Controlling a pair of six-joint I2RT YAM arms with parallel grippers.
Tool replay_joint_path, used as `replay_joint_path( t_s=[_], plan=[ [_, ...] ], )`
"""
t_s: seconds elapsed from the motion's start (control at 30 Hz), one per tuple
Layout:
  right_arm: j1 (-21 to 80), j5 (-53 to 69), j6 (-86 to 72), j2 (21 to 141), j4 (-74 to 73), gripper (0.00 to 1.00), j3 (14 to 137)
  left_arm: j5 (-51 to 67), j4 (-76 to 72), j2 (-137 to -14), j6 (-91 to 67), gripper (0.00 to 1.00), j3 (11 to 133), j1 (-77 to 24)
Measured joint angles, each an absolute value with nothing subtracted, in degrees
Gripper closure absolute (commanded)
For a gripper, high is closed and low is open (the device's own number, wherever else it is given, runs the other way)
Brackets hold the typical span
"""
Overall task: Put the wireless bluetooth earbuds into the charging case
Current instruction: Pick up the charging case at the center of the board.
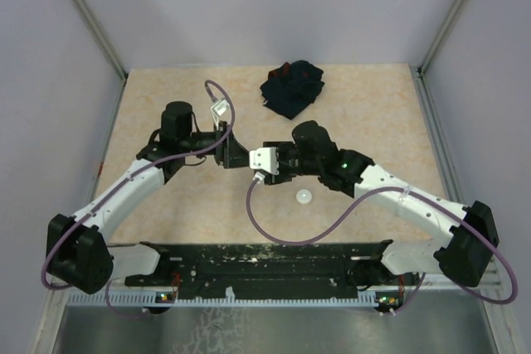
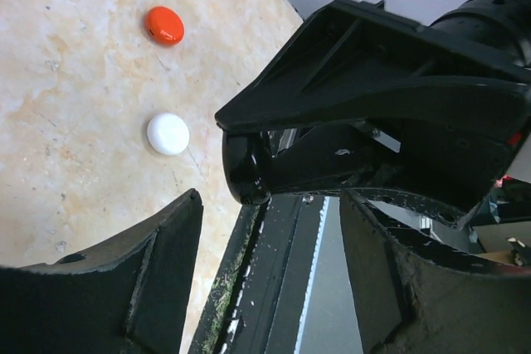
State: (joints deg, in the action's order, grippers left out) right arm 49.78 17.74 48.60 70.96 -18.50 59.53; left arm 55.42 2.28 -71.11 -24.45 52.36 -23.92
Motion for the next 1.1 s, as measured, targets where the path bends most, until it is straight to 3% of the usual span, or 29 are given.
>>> replay_joint_path(
  t_s=[0.23, 0.67, 0.8, 1.0, 1.1],
  plan=[
    [51.31, 15.49, 50.04, 71.18, -18.46, 0.65, 59.57, 54.52, 2.83, -73.45, -24.40, 0.34, 52.36, -26.33],
    [52.40, 14.63, 51.00, 72.44, -18.46, 0.65, 59.68, 52.64, 3.44, -74.76, -23.44, 0.52, 52.36, -28.27],
    [52.47, 14.63, 51.03, 72.44, -18.46, 0.66, 59.68, 51.92, 4.05, -74.89, -22.59, 0.64, 52.36, -28.27],
    [52.64, 14.39, 52.07, 72.44, -18.44, 0.61, 59.61, 50.98, 5.15, -74.91, -22.28, 0.97, 52.36, -28.12],
    [52.75, 14.04, 53.04, 72.40, -17.98, 0.44, 59.16, 50.70, 5.52, -74.89, -22.50, 0.99, 52.36, -28.08]
  ],
)
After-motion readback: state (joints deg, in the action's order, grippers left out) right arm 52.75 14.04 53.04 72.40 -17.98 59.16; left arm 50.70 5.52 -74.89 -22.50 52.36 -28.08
